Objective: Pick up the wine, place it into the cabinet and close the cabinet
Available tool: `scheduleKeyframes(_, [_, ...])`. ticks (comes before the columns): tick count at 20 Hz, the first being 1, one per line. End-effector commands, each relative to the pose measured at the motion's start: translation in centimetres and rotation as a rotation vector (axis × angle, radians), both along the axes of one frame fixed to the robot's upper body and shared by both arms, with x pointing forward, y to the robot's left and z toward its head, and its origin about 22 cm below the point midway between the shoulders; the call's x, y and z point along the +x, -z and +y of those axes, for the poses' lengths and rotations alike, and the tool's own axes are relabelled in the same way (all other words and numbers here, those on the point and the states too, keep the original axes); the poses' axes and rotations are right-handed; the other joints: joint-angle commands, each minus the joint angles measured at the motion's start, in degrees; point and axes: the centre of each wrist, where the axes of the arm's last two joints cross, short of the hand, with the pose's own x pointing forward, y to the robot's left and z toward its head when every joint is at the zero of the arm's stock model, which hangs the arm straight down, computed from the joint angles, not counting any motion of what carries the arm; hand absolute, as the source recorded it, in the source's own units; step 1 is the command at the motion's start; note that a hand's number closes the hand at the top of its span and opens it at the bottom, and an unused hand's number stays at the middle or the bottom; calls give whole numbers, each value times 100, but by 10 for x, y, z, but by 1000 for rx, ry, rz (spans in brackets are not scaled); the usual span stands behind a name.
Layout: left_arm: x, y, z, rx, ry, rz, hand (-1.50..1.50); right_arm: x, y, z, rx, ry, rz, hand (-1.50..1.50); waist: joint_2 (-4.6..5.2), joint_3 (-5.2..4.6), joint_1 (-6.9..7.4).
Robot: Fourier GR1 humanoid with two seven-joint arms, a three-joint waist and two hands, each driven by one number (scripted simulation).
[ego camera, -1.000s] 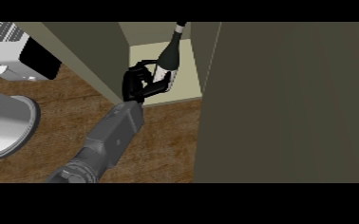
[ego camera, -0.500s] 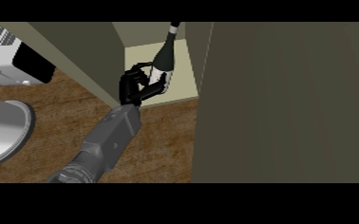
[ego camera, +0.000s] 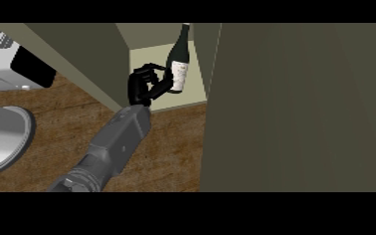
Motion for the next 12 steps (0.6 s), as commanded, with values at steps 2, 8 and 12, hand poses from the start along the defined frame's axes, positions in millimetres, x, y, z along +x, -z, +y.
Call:
scheduleKeyframes(2, [10,-15,-9,3,-10,-4,150,-1,3,-4,12,6,8,-150,16,1,52])
scheduleKeyframes(8, [28,-44,-24,12,-15,-14,150,9,-1,-5,11,29,10,-150,5,4,165])
scheduleKeyframes(12, [35,-57,-29,23,-25,-16,150,-1,6,-5,12,10,1,-150,46,6,64])
